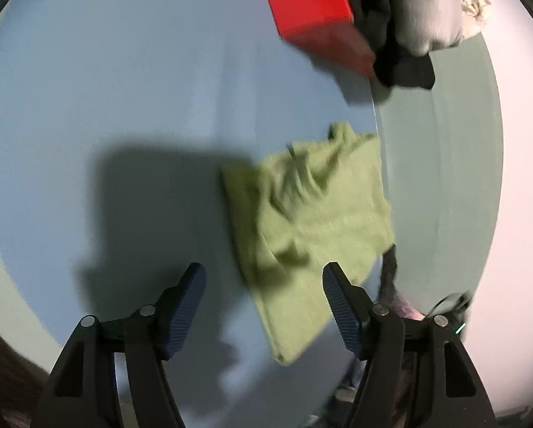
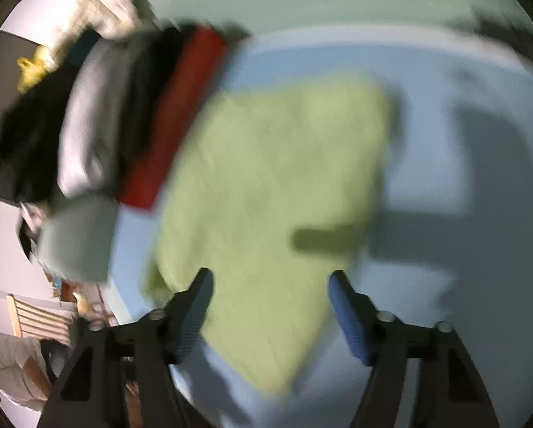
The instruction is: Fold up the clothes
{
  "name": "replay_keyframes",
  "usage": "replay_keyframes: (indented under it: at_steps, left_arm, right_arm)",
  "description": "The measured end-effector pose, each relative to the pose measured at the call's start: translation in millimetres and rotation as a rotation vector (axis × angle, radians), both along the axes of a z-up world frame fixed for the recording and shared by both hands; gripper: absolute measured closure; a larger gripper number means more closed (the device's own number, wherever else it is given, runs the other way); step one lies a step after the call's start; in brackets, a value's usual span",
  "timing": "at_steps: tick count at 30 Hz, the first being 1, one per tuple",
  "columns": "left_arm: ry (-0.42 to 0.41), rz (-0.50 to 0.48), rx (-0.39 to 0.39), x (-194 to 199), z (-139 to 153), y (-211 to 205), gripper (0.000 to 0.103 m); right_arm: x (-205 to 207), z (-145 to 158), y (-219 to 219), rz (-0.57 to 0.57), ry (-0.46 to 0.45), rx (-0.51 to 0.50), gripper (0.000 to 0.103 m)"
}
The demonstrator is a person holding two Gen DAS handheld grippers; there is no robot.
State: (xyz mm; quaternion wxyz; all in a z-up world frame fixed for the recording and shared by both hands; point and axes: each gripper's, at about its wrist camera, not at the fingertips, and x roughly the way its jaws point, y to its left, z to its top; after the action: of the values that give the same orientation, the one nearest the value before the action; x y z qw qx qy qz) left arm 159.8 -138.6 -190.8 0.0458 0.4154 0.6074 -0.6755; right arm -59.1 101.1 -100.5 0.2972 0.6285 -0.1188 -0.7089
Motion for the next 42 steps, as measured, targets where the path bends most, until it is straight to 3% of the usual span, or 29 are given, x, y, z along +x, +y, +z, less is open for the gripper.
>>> replay_keyframes:
  at_steps: [5, 7, 8, 9, 12, 17, 20, 22, 23, 24, 25, 26, 27, 29, 34, 36, 39, 41, 42]
  left_arm:
    - [-0.031, 0.019, 0.072, -2, -11, 20, 0.034]
    - [-0.046, 0.063, 0.116, 2, -17, 25, 0.034]
    - [-0.054, 0.091, 0.142, 4, -19, 29, 0.034]
    - [-0.058, 0.123, 0.171, 5, -21, 33, 0.034]
    - [-0.043, 0.201, 0.267, 5, -28, 43, 0.034]
    - [0.021, 0.330, 0.453, -3, -39, 61, 0.028]
    - [0.074, 0.283, 0.554, -21, -41, 80, 0.029]
    - [0.122, 0.182, 0.559, -35, -33, 95, 0.051]
    - [0.126, 0.138, 0.520, -40, -27, 99, 0.078]
    - [0.123, 0.100, 0.472, -42, -22, 102, 0.094]
    - [0.116, 0.078, 0.435, -43, -19, 102, 0.094]
    - [0.119, 0.076, 0.440, -41, -18, 101, 0.094]
    - [0.118, 0.088, 0.461, -39, -19, 99, 0.094]
    - [0.133, 0.104, 0.510, -36, -17, 93, 0.094]
    - [0.199, 0.102, 0.529, -35, 4, 79, 0.094]
    - [0.222, 0.099, 0.521, -35, 13, 75, 0.094]
    - [0.241, 0.090, 0.505, -39, 23, 69, 0.094]
    - [0.240, 0.077, 0.494, -42, 27, 68, 0.094]
    - [0.238, 0.068, 0.492, -44, 28, 68, 0.094]
  right_arm:
    - [65, -56, 9, -0.012, -0.179, -0.013, 0.032]
    - [68, -62, 10, -0.069, -0.174, -0.040, 0.030]
    - [67, -63, 11, -0.091, -0.179, -0.066, 0.051]
    - [65, -64, 13, -0.121, -0.203, -0.113, 0.090]
    - [65, -56, 14, -0.140, -0.287, -0.263, 0.095]
    - [70, 4, 33, -0.140, -0.159, -0.411, 0.095]
    - [73, 9, 44, -0.164, -0.157, -0.431, 0.095]
    - [80, -4, 47, -0.178, -0.197, -0.432, 0.095]
    - [83, -11, 44, -0.190, -0.216, -0.424, 0.095]
    - [86, -16, 48, -0.197, -0.226, -0.415, 0.093]
    - [89, -21, 52, -0.204, -0.234, -0.408, 0.090]
    - [91, -21, 59, -0.217, -0.231, -0.403, 0.077]
    - [88, -20, 65, -0.240, -0.224, -0.386, 0.050]
    - [81, -20, 76, -0.297, -0.200, -0.357, 0.030]
    - [32, -29, 96, -0.366, -0.175, -0.339, 0.026]
    - [13, -30, 90, -0.374, -0.181, -0.375, 0.025]
    - [-12, -29, 69, -0.359, -0.117, -0.371, 0.022]
    - [-23, -40, 52, -0.327, -0.159, -0.375, 0.024]
    - [-28, -50, 42, -0.322, -0.208, -0.397, 0.031]
